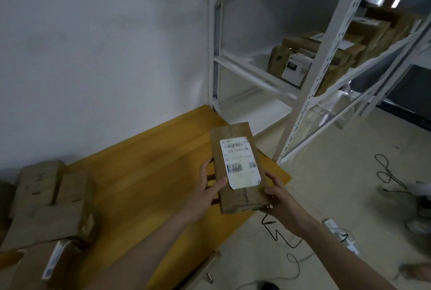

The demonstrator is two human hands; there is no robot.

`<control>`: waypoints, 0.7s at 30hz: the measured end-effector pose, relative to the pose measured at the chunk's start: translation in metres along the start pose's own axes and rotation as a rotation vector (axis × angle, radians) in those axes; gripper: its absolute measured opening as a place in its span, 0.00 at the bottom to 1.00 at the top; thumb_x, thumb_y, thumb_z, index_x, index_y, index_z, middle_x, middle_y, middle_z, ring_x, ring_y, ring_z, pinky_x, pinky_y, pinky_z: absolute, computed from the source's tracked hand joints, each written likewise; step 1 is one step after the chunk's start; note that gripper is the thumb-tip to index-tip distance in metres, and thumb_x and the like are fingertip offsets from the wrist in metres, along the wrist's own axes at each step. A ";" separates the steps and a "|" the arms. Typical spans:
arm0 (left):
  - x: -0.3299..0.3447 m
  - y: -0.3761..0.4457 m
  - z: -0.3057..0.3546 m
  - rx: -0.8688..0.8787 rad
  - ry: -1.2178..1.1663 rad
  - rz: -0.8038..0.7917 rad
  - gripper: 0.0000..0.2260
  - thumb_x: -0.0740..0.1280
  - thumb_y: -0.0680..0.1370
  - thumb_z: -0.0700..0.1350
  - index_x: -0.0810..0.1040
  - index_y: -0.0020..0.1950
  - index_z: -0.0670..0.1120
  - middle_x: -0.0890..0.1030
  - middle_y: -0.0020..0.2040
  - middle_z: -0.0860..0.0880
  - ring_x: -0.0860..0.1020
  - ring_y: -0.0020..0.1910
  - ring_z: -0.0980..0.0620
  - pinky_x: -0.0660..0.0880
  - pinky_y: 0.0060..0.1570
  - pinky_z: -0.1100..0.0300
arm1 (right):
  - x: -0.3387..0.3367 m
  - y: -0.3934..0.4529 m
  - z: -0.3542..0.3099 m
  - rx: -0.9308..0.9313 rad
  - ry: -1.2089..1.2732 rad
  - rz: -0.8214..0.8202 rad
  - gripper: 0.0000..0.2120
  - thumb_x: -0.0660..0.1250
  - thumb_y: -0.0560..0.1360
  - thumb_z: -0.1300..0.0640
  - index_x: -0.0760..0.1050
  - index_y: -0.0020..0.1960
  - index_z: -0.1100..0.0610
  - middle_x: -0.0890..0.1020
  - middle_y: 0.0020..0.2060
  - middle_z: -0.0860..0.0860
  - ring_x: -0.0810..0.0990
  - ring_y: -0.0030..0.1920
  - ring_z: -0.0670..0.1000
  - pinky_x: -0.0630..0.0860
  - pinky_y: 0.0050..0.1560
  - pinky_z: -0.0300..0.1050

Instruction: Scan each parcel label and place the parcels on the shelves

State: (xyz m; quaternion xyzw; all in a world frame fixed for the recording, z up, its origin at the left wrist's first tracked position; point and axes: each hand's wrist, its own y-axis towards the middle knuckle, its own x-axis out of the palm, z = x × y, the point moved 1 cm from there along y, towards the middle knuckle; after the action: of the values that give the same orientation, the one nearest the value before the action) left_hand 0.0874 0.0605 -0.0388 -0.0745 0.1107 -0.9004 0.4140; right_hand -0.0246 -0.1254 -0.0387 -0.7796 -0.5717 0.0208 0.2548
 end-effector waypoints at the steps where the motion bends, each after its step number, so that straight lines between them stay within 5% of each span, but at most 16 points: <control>1: -0.003 0.002 -0.003 -0.005 -0.007 0.017 0.28 0.65 0.78 0.53 0.54 0.72 0.64 0.70 0.67 0.51 0.75 0.60 0.55 0.80 0.44 0.63 | 0.001 0.007 0.000 0.012 -0.006 -0.018 0.34 0.72 0.57 0.47 0.69 0.62 0.40 0.73 0.63 0.53 0.74 0.61 0.59 0.78 0.54 0.55; 8: -0.014 0.016 -0.022 -0.071 -0.070 0.165 0.25 0.65 0.80 0.49 0.55 0.70 0.64 0.71 0.63 0.52 0.75 0.60 0.54 0.78 0.43 0.64 | -0.011 0.059 0.006 0.086 -0.058 -0.112 0.24 0.70 0.68 0.49 0.73 0.64 0.45 0.79 0.60 0.50 0.76 0.61 0.55 0.78 0.55 0.55; 13: -0.015 0.030 -0.026 -0.100 -0.091 0.274 0.29 0.67 0.74 0.54 0.55 0.68 0.66 0.68 0.69 0.51 0.71 0.66 0.48 0.76 0.57 0.54 | -0.051 0.121 0.008 0.066 -0.265 0.206 0.08 0.62 0.80 0.55 0.75 0.57 0.53 0.78 0.56 0.56 0.76 0.59 0.57 0.75 0.57 0.53; 17: -0.010 0.042 -0.030 -0.130 -0.098 0.345 0.29 0.66 0.78 0.48 0.53 0.73 0.61 0.71 0.65 0.52 0.75 0.59 0.55 0.80 0.47 0.60 | -0.082 0.165 0.009 0.119 -0.531 0.271 0.16 0.64 0.79 0.53 0.71 0.65 0.55 0.75 0.62 0.57 0.73 0.61 0.57 0.72 0.63 0.58; 21: 0.000 0.054 -0.033 -0.159 -0.112 0.428 0.27 0.64 0.80 0.43 0.54 0.72 0.59 0.71 0.58 0.56 0.75 0.54 0.57 0.79 0.39 0.66 | -0.087 0.195 0.010 0.227 -0.659 0.126 0.23 0.64 0.78 0.51 0.66 0.70 0.58 0.72 0.64 0.58 0.72 0.61 0.58 0.70 0.61 0.54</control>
State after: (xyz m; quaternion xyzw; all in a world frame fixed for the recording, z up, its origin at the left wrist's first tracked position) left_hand 0.1194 0.0311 -0.0849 -0.1316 0.1712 -0.7749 0.5940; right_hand 0.1140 -0.2425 -0.1518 -0.7315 -0.5679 0.3504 0.1400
